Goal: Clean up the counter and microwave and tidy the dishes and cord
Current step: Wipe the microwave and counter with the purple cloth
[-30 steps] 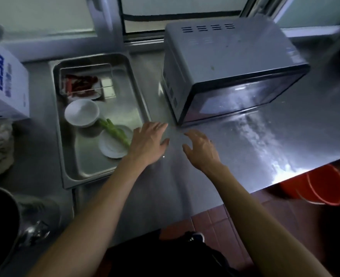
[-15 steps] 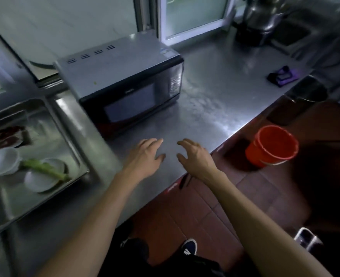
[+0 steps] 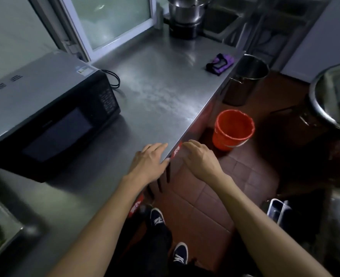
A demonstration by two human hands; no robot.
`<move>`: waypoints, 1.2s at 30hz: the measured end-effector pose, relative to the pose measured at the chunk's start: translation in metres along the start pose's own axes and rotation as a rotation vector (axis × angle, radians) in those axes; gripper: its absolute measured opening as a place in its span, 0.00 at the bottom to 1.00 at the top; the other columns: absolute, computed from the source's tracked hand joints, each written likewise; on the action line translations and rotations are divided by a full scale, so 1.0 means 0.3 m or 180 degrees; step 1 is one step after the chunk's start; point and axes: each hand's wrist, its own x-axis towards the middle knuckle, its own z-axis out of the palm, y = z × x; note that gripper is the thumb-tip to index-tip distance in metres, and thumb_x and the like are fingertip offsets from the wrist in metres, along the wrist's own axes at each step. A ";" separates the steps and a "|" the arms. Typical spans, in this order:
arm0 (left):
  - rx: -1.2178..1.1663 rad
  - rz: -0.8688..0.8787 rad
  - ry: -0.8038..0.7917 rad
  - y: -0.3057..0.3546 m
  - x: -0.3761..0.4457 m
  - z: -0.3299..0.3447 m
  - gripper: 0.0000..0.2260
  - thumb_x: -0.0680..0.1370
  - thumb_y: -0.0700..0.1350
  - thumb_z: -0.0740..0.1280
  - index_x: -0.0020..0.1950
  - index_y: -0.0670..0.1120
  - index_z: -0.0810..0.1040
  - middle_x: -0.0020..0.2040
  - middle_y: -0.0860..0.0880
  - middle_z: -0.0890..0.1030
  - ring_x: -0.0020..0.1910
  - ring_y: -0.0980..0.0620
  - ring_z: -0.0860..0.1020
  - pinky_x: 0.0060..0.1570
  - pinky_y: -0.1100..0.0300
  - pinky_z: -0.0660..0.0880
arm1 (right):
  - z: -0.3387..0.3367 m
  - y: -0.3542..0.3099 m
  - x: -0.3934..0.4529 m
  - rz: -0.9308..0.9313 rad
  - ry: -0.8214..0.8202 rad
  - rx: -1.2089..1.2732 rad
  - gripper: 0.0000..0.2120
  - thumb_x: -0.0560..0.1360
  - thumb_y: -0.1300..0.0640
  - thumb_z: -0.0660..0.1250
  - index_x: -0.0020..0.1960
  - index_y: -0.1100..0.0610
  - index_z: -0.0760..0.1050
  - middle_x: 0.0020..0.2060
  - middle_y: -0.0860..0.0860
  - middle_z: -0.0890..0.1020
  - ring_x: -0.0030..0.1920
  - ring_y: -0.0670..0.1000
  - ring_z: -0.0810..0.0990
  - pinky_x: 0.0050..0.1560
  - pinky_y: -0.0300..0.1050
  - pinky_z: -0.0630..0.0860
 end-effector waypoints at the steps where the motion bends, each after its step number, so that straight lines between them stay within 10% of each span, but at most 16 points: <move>1: -0.0010 0.0022 -0.0035 0.005 0.042 0.007 0.25 0.81 0.55 0.61 0.78 0.51 0.64 0.76 0.51 0.68 0.74 0.48 0.65 0.70 0.49 0.66 | -0.008 0.019 0.025 0.0008 0.0003 0.0009 0.18 0.74 0.52 0.62 0.64 0.48 0.74 0.59 0.47 0.78 0.56 0.59 0.78 0.48 0.56 0.78; 18: -0.0095 0.0277 -0.0234 0.047 0.711 -0.036 0.25 0.82 0.56 0.59 0.78 0.52 0.62 0.76 0.53 0.67 0.73 0.49 0.64 0.69 0.49 0.66 | -0.135 0.260 0.544 0.0305 0.0115 0.0079 0.22 0.75 0.55 0.67 0.69 0.53 0.74 0.66 0.49 0.77 0.62 0.56 0.78 0.57 0.57 0.77; 36: 0.0073 0.0312 -0.0250 0.552 1.367 0.020 0.25 0.81 0.56 0.62 0.78 0.53 0.64 0.75 0.51 0.69 0.73 0.47 0.67 0.70 0.49 0.66 | -0.508 0.912 0.927 0.0401 0.0151 0.0223 0.20 0.78 0.55 0.66 0.69 0.55 0.73 0.66 0.54 0.77 0.63 0.59 0.76 0.58 0.59 0.77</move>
